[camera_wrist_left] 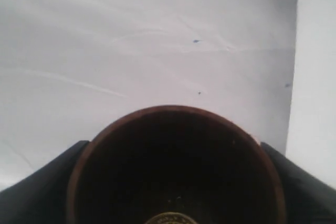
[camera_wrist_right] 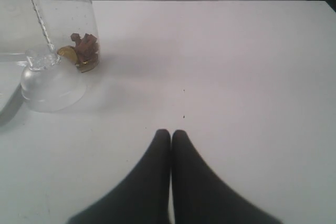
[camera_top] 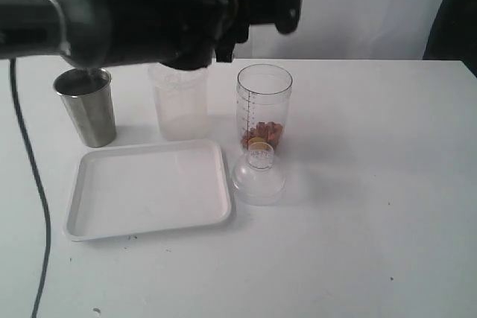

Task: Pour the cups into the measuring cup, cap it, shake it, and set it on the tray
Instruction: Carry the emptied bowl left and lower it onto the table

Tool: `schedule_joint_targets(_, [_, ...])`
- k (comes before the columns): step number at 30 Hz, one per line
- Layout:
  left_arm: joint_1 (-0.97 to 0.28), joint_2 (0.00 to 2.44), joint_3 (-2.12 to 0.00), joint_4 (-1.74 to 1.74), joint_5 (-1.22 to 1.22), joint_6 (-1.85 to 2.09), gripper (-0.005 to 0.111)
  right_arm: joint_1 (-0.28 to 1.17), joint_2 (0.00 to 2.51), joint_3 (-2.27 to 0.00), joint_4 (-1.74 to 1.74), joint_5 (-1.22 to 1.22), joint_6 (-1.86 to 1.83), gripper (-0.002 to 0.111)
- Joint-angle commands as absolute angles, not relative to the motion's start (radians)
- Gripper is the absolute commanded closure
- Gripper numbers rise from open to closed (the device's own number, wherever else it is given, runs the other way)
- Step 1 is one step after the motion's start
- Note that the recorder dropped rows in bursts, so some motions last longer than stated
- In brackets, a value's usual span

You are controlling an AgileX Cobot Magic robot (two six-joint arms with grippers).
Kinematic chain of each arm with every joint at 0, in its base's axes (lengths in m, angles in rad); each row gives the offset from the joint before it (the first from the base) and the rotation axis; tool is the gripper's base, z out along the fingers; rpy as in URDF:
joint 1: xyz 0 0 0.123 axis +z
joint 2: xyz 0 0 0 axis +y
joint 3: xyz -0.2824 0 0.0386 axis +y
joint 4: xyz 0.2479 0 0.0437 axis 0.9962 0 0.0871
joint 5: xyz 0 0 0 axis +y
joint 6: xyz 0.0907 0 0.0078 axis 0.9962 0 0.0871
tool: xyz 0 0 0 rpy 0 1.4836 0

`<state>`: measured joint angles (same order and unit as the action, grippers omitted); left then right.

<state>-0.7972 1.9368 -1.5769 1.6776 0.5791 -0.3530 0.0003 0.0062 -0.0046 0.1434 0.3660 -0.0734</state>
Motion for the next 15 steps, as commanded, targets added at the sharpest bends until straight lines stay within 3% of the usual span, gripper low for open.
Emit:
schedule_joint_targets(1, [-0.737,1.822,-1.579,1.385,0.579,-0.551,0.107,0.004,0.000,0.000,0.141,0.358,-0.072,0.108])
schedule_joint_targets(9, [-0.482,1.670,-1.494,0.538,0.315,-0.334,0.107,0.004,0.000,0.000,0.141,0.358,-0.072,0.108])
schedule_joint_targets(13, [-0.377,1.588,-1.344,0.384,0.185,-0.315,0.107,0.004,0.000,0.000,0.141,0.358,-0.072,0.108])
schedule_joint_targets(15, [-0.293,1.507,-1.173,0.305,0.032,-0.317,0.107,0.004,0.000,0.000,0.141,0.358,-0.072,0.108])
